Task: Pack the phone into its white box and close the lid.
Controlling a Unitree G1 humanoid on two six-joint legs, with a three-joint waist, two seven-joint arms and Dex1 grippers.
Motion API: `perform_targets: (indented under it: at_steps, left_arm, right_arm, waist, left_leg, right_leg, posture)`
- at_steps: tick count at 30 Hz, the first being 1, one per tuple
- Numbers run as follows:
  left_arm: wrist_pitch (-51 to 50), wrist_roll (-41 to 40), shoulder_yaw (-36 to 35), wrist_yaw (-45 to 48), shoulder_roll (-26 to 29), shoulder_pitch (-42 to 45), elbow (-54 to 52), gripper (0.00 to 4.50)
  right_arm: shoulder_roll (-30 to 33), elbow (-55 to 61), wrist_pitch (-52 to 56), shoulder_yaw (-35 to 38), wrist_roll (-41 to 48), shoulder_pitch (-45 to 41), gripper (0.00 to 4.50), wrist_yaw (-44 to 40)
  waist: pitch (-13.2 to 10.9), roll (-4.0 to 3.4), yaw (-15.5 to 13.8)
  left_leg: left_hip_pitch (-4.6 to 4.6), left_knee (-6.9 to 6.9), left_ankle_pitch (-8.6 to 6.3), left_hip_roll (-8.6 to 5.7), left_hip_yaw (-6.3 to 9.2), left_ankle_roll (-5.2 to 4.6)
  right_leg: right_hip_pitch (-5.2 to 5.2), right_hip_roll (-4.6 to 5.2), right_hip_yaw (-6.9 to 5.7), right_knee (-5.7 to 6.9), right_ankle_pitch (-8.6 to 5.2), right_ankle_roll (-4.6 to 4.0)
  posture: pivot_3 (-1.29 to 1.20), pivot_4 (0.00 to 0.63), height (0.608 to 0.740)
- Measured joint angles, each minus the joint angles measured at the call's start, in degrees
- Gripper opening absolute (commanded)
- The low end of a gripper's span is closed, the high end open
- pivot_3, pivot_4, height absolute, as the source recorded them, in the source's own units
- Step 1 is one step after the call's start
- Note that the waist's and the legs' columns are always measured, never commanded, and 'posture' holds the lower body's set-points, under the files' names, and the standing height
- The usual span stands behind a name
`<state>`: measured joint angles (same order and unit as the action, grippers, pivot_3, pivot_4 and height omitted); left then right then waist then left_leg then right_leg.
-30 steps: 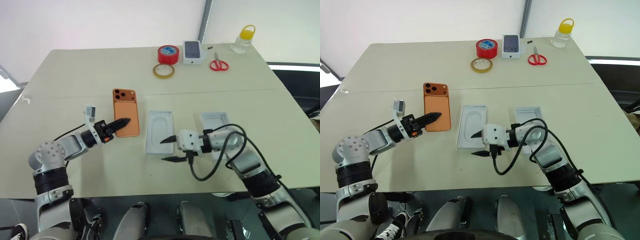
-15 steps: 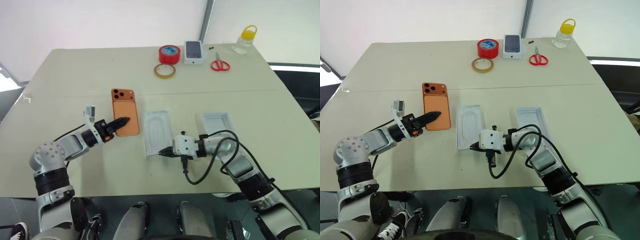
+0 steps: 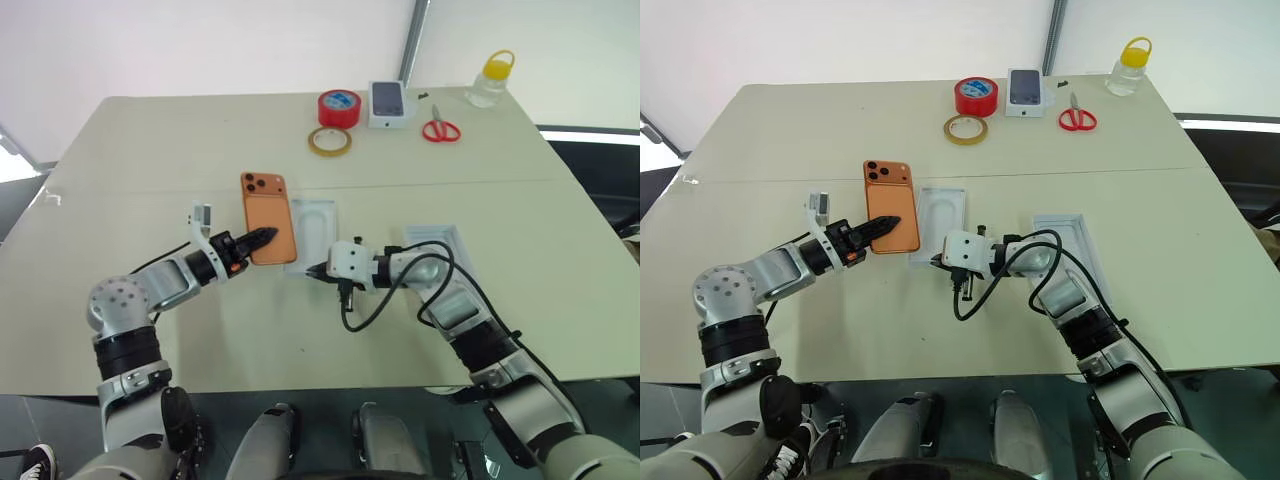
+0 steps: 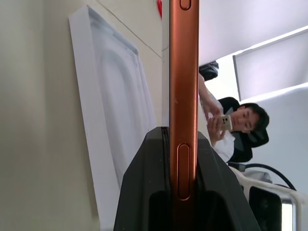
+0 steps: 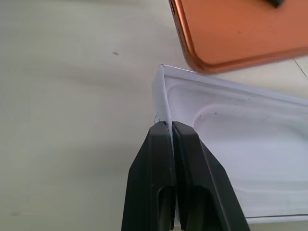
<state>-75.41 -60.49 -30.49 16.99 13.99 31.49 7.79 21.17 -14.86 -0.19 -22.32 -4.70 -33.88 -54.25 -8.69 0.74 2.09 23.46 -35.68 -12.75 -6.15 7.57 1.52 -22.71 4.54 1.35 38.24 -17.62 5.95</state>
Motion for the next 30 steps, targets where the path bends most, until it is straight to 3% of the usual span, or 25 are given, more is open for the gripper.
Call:
perform_targets:
  at_steps: [1, 4, 8, 15, 18, 22, 30]
  left_arm:
    - [0.56, 0.02, 0.23, -0.41, -0.54, 0.84, 0.47, 0.0]
    - [1.3, 0.02, 0.55, -1.14, -1.42, 2.83, 1.86, 0.0]
    - [2.11, 0.24, 2.04, -1.14, -1.87, 3.25, 3.53, 0.0]
    - [2.57, 1.68, 5.91, 1.72, -0.4, 3.69, 6.11, 0.0]
    - [3.8, 3.54, 7.41, 3.53, 0.61, 5.01, 9.16, 0.0]
    - [4.52, 5.28, 9.81, 5.88, 1.09, 5.7, 11.78, 0.0]
    - [4.9, 8.38, 13.12, 9.19, 0.94, 7.46, 14.49, 3.73]
  right_arm:
    - [-0.4, -0.88, -0.25, 0.0, -0.05, -0.16, 0.06, 0.13]
    - [-0.99, -1.72, -0.86, -0.09, -0.16, -0.39, 0.97, 0.33]
    - [-0.27, -1.1, -1.37, 0.5, 0.09, 0.3, 2.98, 0.36]
    - [5.02, 8.47, 0.07, 5.63, 7.59, 6.83, 2.98, -3.77]
    - [10.12, 7.08, -0.5, 8.42, 7.84, 9.78, 2.98, -4.33]
    - [11.23, 5.54, -0.45, 11.37, 8.12, 9.65, 2.98, -2.81]
    - [10.44, 5.76, -0.57, 11.59, 8.12, 8.79, 3.02, -1.11]
  waist:
    - [-0.01, 0.02, -0.06]
    - [-0.02, 0.03, -0.03]
    - [-0.02, 0.03, 0.26]
    - [-0.02, 0.03, -0.08]
    - [-0.03, 0.04, -0.79]
    - [-0.03, 0.04, -0.83]
    - [-0.05, 0.06, -1.3]
  left_leg:
    - [0.0, -0.01, 0.0, 0.0, 0.0, 0.0]
    - [0.0, -0.03, 0.0, -0.01, 0.0, 0.0]
    - [0.0, -0.01, 0.0, 0.0, 0.0, 0.01]
    - [0.01, -0.04, 0.0, -0.01, 0.0, -0.01]
    - [0.01, -0.05, -0.02, -0.04, -0.04, -0.03]
    - [0.01, 0.03, -0.01, 0.01, -0.07, -0.02]
    - [0.01, -0.01, -0.01, -0.01, -0.06, -0.02]
  right_leg:
    - [0.02, 0.0, -0.01, 0.0, 0.0, 0.0]
    - [0.02, 0.0, -0.01, 0.0, 0.0, 0.0]
    - [0.0, -0.01, -0.01, 0.02, 0.0, 0.0]
    - [0.04, 0.0, -0.01, 0.0, 0.0, 0.01]
    - [0.04, 0.0, 0.0, -0.04, 0.0, 0.01]
    - [-0.02, -0.02, 0.03, -0.02, 0.0, 0.01]
    - [0.03, 0.01, 0.02, -0.05, 0.0, 0.01]
  posture:
    - [0.0, 0.15, 0.74]
    - [0.0, 0.15, 0.74]
    - [0.0, 0.15, 0.74]
    - [0.0, 0.15, 0.74]
    - [0.0, 0.15, 0.74]
    - [0.0, 0.15, 0.74]
    - [0.0, 0.15, 0.74]
